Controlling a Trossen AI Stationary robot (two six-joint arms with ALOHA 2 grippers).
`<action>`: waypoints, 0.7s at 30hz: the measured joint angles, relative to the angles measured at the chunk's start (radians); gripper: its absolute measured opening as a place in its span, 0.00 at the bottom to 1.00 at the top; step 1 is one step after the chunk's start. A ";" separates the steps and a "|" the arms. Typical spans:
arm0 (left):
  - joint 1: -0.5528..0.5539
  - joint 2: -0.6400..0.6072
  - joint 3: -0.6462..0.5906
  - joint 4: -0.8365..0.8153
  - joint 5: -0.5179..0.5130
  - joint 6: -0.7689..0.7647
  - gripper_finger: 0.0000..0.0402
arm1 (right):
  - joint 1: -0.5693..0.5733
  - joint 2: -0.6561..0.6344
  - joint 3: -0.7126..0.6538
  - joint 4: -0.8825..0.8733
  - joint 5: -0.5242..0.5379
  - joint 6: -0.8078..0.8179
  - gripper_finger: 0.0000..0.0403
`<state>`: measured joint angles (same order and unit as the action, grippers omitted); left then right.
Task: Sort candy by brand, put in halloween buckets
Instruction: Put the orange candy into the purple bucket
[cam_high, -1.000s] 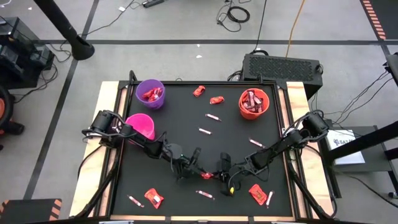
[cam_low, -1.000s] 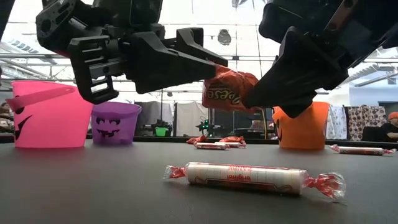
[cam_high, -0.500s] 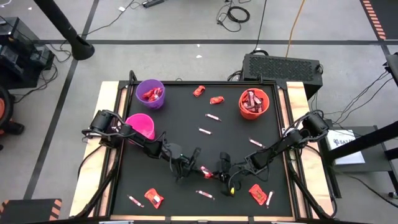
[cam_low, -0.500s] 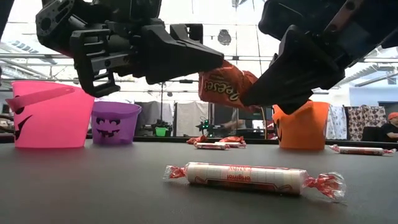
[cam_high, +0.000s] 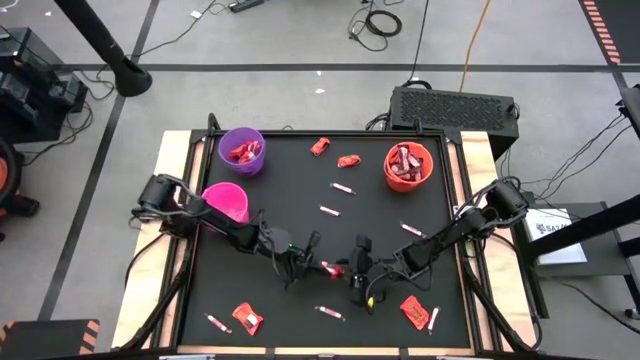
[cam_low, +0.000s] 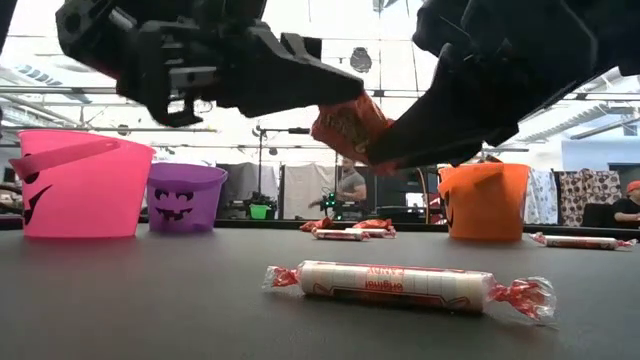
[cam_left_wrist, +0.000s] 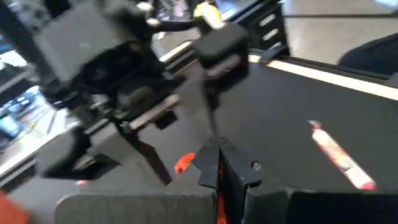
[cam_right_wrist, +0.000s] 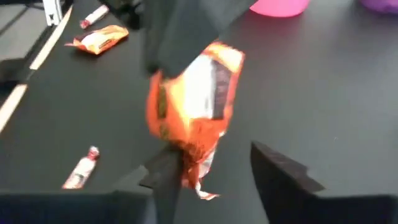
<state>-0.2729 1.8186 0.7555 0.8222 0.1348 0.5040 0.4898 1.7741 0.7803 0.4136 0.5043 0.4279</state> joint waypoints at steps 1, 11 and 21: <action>0.000 -0.019 0.000 -0.026 -0.023 -0.001 0.00 | 0.000 0.000 0.000 0.000 -0.001 -0.021 0.46; -0.006 -0.341 0.000 -0.574 -0.268 -0.140 0.00 | 0.000 -0.001 0.000 0.012 -0.006 -0.074 0.64; 0.013 -0.760 0.000 -1.215 -0.485 -0.316 0.00 | -0.023 -0.001 0.000 0.018 -0.007 -0.089 0.64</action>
<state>-0.2598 1.0584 0.7555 -0.3931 -0.3506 0.1883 0.4668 1.7733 0.7803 0.4316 0.4976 0.3390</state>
